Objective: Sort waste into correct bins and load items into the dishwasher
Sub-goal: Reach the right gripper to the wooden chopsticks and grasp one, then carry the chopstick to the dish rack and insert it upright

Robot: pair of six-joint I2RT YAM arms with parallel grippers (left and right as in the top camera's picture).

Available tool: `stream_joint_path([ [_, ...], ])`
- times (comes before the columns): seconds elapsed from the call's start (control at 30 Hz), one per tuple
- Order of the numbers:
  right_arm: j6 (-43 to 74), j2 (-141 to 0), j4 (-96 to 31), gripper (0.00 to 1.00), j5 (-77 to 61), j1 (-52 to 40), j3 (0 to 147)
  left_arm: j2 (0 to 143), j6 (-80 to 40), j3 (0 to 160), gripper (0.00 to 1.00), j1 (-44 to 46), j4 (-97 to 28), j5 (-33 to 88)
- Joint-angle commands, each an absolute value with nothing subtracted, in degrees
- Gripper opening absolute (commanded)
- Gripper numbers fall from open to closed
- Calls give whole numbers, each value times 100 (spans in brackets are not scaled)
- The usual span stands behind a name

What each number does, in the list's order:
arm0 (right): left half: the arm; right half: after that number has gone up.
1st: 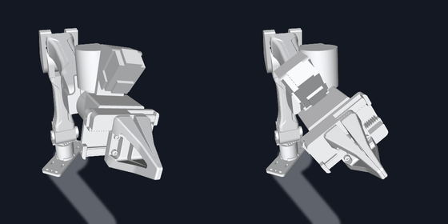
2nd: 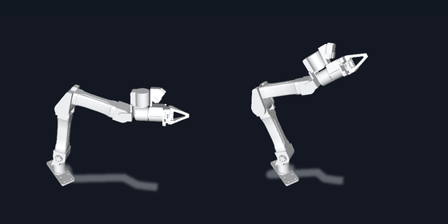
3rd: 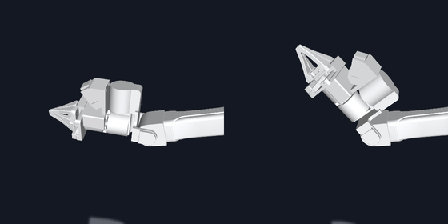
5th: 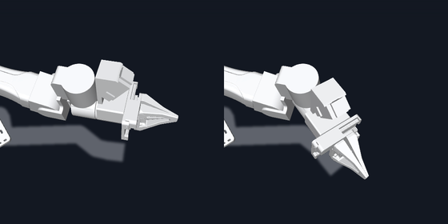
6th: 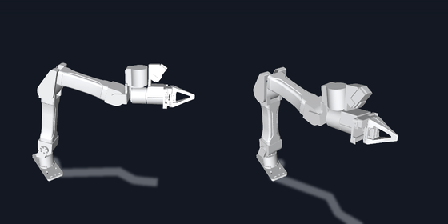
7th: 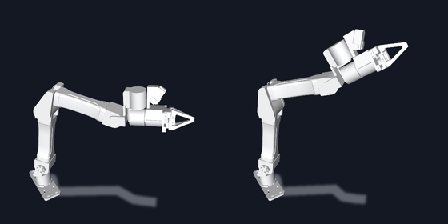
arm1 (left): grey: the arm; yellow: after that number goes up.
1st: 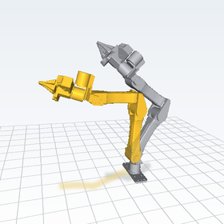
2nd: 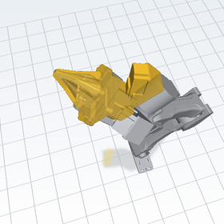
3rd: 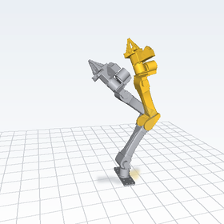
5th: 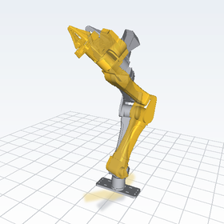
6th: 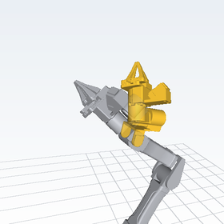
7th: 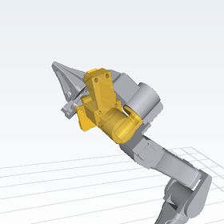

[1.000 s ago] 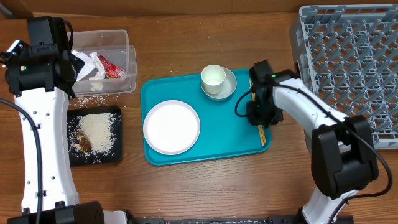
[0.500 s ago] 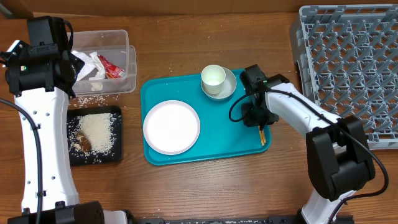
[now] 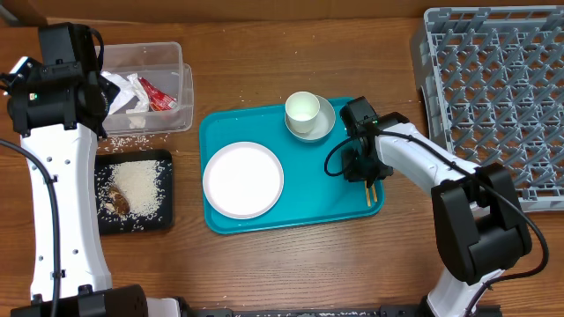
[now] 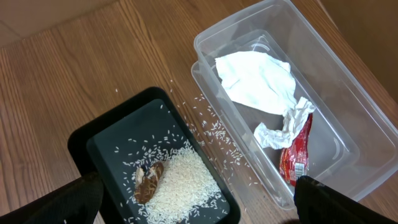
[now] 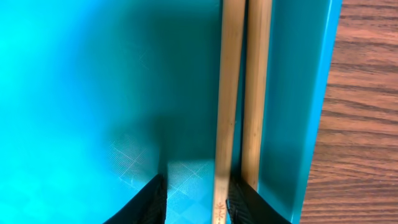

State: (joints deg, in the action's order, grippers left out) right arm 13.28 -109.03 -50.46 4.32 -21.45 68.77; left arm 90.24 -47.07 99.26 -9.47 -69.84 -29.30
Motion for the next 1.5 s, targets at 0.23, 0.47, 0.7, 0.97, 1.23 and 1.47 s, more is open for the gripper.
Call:
stream_joint_path([
  [0.23, 1520, -10744, -4788, 20, 421, -2158, 6563, 9074, -4825, 9913, 100, -937, -6982, -2971],
  [0.47, 1678, -10739, -4748, 4, 73, -2158, 6464, 9074, -4825, 9913, 100, -937, -6980, -2971],
  [0.7, 1645, -10735, -5776, 4, 54, -2034, 7721, 9074, -4825, 9913, 100, -937, -6980, -2971],
  [0.97, 996, -10735, -7091, 4, 187, -1315, 10235, 9074, -4825, 9913, 100, -937, -6982, -2971],
  [1.23, -681, -10739, -6943, 4, 185, 40, 10792, 9074, -4825, 9913, 100, -937, -6980, -2969],
  [1.47, -1227, -10744, -6165, 4, 163, 679, 10720, 9074, -4825, 9913, 100, -937, -6980, -2971],
])
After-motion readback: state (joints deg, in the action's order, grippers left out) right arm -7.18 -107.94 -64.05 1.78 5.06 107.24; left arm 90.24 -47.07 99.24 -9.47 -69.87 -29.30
